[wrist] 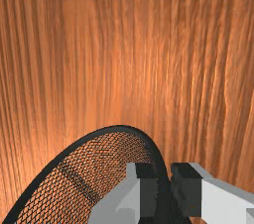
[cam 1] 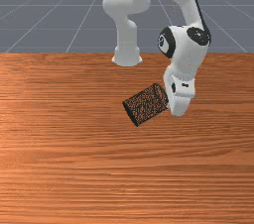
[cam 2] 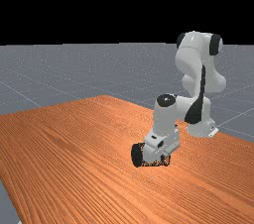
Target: Rotate the holder till the hole upward
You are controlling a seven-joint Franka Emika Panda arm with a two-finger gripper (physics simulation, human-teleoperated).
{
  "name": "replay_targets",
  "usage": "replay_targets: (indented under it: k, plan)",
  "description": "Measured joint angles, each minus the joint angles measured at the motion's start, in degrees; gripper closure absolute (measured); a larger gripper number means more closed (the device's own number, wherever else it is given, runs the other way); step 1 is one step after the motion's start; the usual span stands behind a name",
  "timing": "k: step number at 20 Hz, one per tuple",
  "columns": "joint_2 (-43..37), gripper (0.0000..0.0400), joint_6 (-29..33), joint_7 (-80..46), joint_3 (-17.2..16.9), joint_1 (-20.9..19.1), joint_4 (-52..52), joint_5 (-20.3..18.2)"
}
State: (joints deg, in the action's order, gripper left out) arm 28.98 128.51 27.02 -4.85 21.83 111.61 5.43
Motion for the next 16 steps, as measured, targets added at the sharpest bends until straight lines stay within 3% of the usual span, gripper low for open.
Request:
replay_targets:
  k: [1, 3, 5, 6, 8, 9, 10, 11, 13, 14, 16]
  plan:
    - [-3.4, 0.0345, -4.2, 11.9, 2.6, -2.7, 5.6, -12.2]
    - [-12.6, 0.0361, -2.3, 13.6, -2.0, 1.8, 19.4, -15.3]
    - [-20.6, 0.0338, -0.9, 14.5, -8.5, 8.7, 31.0, -17.0]
    - [-23.3, 0.0355, -0.5, 15.1, -11.7, 11.9, 34.9, -17.8]
    - [-27.0, 0.0348, -0.5, 17.4, -17.8, 17.5, 40.4, -20.1]
    - [-33.0, 0.0361, 11.6, 11.9, -20.3, 21.6, 45.4, -16.9]
    - [-38.2, 0.0363, 19.5, 3.4, -22.3, 24.5, 50.0, -9.3]
    - [-44.6, 0.0364, 20.5, 5.2, -30.3, 28.6, 54.1, -6.2]
    - [-52.9, 0.0366, 22.7, -0.3, -30.9, 25.2, 61.8, 2.3]
    - [-57.9, 0.0365, 16.6, 7.8, -35.4, 24.0, 63.7, 4.0]
    - [-69.6, 0.0362, 14.9, 5.2, -32.9, 19.9, 64.4, 3.8]
